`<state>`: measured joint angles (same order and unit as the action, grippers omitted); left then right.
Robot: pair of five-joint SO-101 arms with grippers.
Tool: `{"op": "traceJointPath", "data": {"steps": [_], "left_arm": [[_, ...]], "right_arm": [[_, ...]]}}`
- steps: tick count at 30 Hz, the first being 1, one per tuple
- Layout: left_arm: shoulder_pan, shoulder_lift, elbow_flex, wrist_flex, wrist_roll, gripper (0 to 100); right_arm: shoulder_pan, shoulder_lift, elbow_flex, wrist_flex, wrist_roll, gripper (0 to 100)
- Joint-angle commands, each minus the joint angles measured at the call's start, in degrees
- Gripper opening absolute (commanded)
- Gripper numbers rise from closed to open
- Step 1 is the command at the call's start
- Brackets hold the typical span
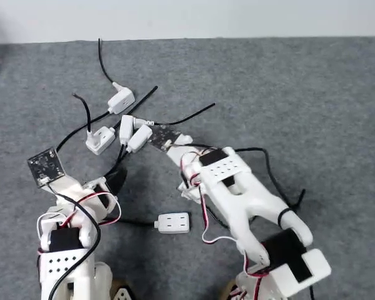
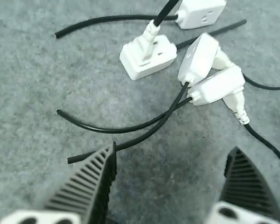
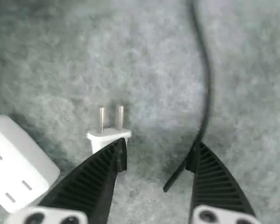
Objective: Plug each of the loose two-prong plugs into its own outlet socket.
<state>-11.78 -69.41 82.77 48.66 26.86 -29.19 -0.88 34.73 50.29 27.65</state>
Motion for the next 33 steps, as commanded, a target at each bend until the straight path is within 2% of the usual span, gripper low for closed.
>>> {"op": "traceJointPath", "data": {"steps": [1,10,21,27,33], "left_arm": [[-0.44,-0.62,-0.31,0.18,-0.79,35],[-0.44,-0.62,-0.31,0.18,-0.79,35],[-0.26,-0.62,-0.31,0.18,-0.79,35],[-0.26,-0.62,-0.31,0.18,-0.79,35],[-0.44,-0.62,-0.22,0.18,-0.79,35]], "right_arm": [[-0.22,-0.13,-3.16,0.66,-0.62,20.2],[-4.70,-0.75,-3.43,3.82,-3.25,20.2],[-5.05,-0.75,-10.81,11.74,-3.43,19.9],[-5.32,-0.75,-10.29,11.65,-5.10,19.9],[-8.48,-0.40,-6.42,10.86,-5.54,19.9]]}}
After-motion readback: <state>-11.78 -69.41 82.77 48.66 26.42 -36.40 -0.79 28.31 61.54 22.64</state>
